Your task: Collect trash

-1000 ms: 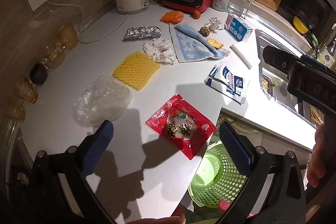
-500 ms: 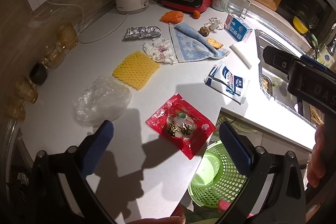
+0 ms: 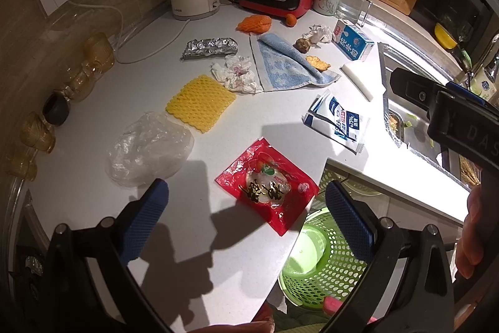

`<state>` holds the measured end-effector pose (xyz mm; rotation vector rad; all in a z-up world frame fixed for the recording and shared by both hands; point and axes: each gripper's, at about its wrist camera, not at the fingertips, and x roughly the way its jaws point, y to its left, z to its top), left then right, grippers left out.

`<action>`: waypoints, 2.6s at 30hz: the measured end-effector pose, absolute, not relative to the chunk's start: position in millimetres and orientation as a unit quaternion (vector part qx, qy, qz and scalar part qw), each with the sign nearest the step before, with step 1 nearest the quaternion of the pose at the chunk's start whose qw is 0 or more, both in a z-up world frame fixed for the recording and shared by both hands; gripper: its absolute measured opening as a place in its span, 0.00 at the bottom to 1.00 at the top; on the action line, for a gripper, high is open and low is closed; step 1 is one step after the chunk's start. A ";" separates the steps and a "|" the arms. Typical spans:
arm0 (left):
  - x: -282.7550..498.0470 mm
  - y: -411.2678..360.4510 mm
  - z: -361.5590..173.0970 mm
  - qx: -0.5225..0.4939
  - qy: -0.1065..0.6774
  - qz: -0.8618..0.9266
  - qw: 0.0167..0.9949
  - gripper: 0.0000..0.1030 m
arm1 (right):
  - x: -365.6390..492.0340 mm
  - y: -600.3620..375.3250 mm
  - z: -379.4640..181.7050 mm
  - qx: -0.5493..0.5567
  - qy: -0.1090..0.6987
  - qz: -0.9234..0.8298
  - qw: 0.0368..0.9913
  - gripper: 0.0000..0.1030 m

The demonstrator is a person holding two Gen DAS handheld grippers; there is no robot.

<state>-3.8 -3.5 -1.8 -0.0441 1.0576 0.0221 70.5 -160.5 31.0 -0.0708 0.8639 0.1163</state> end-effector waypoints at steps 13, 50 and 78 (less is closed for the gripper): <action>-4.2 -4.1 -5.0 -0.024 0.508 0.013 0.861 0.94 | 67.4 -163.0 25.7 -0.034 0.419 0.065 0.905 0.98; 45.8 -60.5 -142.5 -0.177 0.507 0.263 0.802 0.91 | 171.1 -193.1 -144.2 -0.197 0.470 0.346 0.788 0.89; 12.2 -84.9 -102.0 -0.109 0.487 0.164 0.851 0.04 | 142.3 -232.2 -99.8 -0.124 0.449 0.347 0.814 0.09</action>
